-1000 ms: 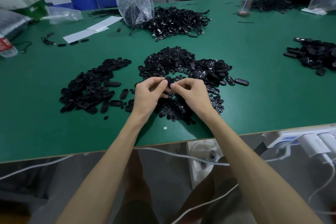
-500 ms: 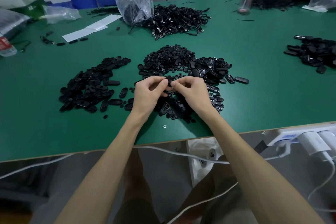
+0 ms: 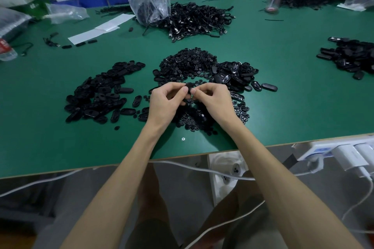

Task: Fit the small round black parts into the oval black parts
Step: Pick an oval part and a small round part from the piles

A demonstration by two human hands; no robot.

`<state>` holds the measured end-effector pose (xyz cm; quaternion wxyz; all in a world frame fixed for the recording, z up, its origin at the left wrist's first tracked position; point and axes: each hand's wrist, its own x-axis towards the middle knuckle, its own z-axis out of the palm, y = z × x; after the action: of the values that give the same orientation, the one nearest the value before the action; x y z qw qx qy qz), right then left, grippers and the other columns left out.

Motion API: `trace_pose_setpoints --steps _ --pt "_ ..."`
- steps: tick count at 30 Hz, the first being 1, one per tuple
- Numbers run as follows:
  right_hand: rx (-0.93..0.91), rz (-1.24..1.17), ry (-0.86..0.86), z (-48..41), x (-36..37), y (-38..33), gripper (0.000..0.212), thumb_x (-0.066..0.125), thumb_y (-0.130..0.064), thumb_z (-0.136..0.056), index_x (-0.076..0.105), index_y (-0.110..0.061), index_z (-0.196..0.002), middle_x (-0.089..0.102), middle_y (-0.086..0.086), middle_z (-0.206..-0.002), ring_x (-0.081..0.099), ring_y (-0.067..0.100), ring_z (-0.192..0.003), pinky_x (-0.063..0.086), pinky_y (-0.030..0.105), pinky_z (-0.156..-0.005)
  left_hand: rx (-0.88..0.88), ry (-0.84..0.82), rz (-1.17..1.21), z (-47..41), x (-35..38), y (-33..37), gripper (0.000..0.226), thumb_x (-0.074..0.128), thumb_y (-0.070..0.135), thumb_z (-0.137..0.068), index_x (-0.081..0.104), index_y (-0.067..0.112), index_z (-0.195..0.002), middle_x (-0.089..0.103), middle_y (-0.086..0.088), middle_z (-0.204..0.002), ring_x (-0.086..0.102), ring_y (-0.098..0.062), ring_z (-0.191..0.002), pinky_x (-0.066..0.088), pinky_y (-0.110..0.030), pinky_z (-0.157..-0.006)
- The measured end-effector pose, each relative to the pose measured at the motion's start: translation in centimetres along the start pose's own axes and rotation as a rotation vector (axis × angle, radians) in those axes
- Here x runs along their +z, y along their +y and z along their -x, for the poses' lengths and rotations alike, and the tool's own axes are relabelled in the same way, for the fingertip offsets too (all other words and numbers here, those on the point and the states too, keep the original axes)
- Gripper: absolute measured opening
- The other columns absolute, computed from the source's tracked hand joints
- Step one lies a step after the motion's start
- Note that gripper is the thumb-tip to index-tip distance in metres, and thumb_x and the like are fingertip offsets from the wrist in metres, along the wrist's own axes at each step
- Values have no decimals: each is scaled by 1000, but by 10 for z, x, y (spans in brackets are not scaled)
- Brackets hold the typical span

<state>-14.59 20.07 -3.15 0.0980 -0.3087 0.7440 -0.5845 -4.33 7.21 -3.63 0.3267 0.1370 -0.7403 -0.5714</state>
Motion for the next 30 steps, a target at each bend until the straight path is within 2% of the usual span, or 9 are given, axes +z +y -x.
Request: trace_pose_setpoints --steps 6,9,16,18,21,22,26,30 --pt "-18 33 -4 0 0 -1 13 78 -29 -92 80 -16 -88 77 -3 -79 72 12 -79 59 33 -77 -8 -13 -14 0 0 4 13 81 17 -90 72 17 -99 80 -5 -87 78 -18 -81 61 -26 -70" --pt "-34 36 -8 2 1 -2 10 79 -30 -91 78 -22 -84 74 -7 -74 66 2 -71 53 22 -69 -37 -17 44 -1 -1 3 10 79 10 -90 72 15 -95 79 -5 -82 76 -18 -75 60 -25 -71" --pt "-37 62 27 4 3 -3 27 78 -43 -89 68 -21 -75 67 -9 -68 56 1 -61 46 18 -60 -45 -20 67 -1 -1 2 3 71 5 -96 74 6 -97 77 -5 -78 74 -18 -70 60 -26 -69" --pt "-39 44 45 5 3 -3 33 78 -46 -88 63 -20 -75 65 -7 -68 55 6 -61 46 22 -59 -50 -27 103 0 -1 4 4 70 7 -97 74 6 -97 77 -6 -79 75 -18 -71 61 -27 -70" --pt "-45 -1 8 5 4 -3 26 78 -39 -91 64 -17 -85 71 -1 -77 68 21 -70 58 40 -70 -81 -56 144 0 -3 4 7 68 9 -99 74 7 -96 78 -8 -79 76 -21 -72 62 -29 -71" --pt "-53 -22 -3 4 4 -3 23 78 -35 -91 65 -16 -88 72 -1 -78 70 22 -69 60 43 -72 -94 -75 149 0 -4 4 8 67 10 -100 74 6 -97 77 -9 -79 75 -21 -71 62 -30 -71" --pt "-60 -90 3 3 1 -2 20 80 -30 -90 69 -14 -86 73 1 -76 68 16 -61 60 39 -68 -109 -144 139 0 -5 2 11 63 10 -102 73 5 -101 77 -9 -77 74 -22 -69 63 -31 -70" --pt "-61 -95 5 3 1 -3 22 78 -29 -92 70 -9 -88 71 3 -77 65 18 -68 59 46 -72 -85 -153 95 0 -1 0 9 61 4 -103 70 4 -102 77 -8 -80 75 -21 -73 62 -30 -68"
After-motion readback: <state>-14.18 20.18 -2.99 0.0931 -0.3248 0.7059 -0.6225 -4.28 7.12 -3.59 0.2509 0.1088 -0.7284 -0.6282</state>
